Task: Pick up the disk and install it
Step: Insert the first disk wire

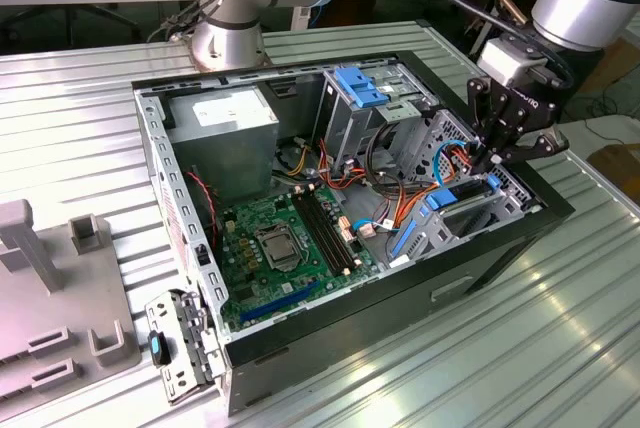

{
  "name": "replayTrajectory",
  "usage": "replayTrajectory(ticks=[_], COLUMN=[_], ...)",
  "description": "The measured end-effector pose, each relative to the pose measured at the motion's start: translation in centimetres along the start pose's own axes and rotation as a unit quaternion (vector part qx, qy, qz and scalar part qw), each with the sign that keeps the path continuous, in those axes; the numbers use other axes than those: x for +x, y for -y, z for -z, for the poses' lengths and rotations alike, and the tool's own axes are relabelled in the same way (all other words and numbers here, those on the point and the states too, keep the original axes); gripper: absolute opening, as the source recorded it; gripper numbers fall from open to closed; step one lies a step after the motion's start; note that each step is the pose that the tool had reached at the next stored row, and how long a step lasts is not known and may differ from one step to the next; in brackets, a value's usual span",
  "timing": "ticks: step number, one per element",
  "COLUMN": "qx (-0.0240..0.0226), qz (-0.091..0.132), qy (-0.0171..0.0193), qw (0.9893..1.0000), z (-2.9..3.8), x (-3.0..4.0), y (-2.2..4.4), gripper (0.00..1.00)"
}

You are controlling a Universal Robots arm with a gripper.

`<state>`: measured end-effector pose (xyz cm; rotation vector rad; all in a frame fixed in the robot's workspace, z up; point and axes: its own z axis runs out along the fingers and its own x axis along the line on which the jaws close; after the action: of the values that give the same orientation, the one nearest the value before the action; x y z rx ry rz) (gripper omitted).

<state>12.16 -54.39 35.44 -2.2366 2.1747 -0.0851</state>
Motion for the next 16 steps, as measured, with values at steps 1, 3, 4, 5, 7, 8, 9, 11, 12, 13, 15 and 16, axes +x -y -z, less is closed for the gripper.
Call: replayTrajectory(ticks=[1, 3, 4, 5, 7, 8, 9, 11, 12, 13, 15, 16], qx=[0.0001, 0.0003, 0.0004, 0.0004, 0.0005, 0.0005, 0.0005, 0.0006, 0.0005, 0.0006, 0.0006, 0.0006], qz=[0.0, -0.001, -0.001, -0.001, -0.001, -0.001, -0.001, -0.003, -0.004, -0.005, -0.005, -0.007], qy=[0.0041, 0.0131, 0.0139, 0.0145, 0.0177, 0.0192, 0.0198, 0.0207, 0.0211, 0.0218, 0.0228, 0.0225], qw=[1.0, 0.9999, 0.9999, 0.9999, 0.9998, 0.9998, 0.9998, 0.9998, 0.9998, 0.9998, 0.9997, 0.9997], z=[-0.04, -0.14, -0.14, -0.14, -0.17, -0.17, -0.16, -0.17, -0.18, -0.17, -0.24, -0.31], x=[0.17, 0.76, 0.79, 0.8, 1.13, 1.29, 1.29, 1.28, 1.28, 1.3, 1.32, 1.32], y=[-0.01, -0.03, -0.03, -0.03, -0.04, -0.04, -0.04, -0.07, -0.11, -0.21, -0.58, -0.59], gripper=[0.16, 0.16, 0.16, 0.16, 0.16, 0.16, 0.16, 0.16, 0.16, 0.16, 0.16, 0.16])
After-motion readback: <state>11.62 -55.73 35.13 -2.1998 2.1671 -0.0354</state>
